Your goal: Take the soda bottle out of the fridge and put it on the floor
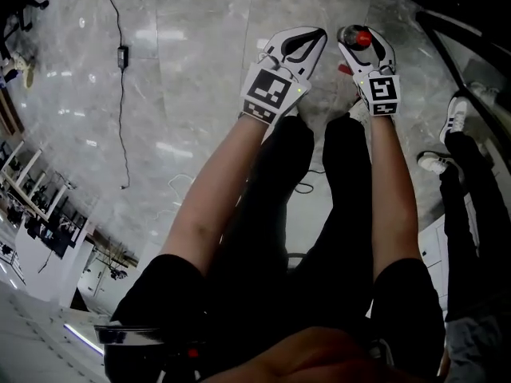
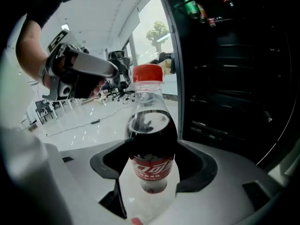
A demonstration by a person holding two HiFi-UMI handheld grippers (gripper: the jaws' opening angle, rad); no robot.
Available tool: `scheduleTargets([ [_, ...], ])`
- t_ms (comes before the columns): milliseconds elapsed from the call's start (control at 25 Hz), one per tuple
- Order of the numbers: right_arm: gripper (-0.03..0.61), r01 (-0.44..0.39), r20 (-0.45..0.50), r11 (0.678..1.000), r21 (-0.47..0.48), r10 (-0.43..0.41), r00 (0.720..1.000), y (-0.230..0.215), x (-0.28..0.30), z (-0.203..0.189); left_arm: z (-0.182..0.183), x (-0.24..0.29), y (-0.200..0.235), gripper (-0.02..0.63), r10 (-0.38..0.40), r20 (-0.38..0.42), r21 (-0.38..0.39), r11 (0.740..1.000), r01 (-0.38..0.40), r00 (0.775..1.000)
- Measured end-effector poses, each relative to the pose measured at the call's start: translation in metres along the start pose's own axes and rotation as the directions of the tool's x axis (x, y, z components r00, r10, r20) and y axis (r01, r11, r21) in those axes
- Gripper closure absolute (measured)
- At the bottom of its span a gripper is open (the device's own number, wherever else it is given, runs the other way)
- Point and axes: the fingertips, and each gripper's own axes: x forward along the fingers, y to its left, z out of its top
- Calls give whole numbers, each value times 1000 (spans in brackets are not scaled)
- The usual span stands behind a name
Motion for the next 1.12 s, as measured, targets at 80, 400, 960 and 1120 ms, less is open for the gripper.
scheduleTargets([
  [80, 265, -17, -35, 1000, -5, 17, 999, -1, 19, -27, -13, 10, 7, 609, -3, -10, 0, 1000, 3, 1000],
  [400, 265, -70, -130, 995, -67, 61, 990, -2, 61, -80, -37, 27, 15, 609, 7, -24, -15, 1000, -7, 1000],
  [960, 265, -173, -259, 969, -177, 124, 958, 32, 56, -121, -35, 14, 29, 609, 47, -22, -53, 997, -48, 999],
  [1120, 262, -165, -270, 976, -144, 122, 955, 32, 43, -115, -16, 7, 19, 609, 43, -13, -43, 998, -43, 999],
])
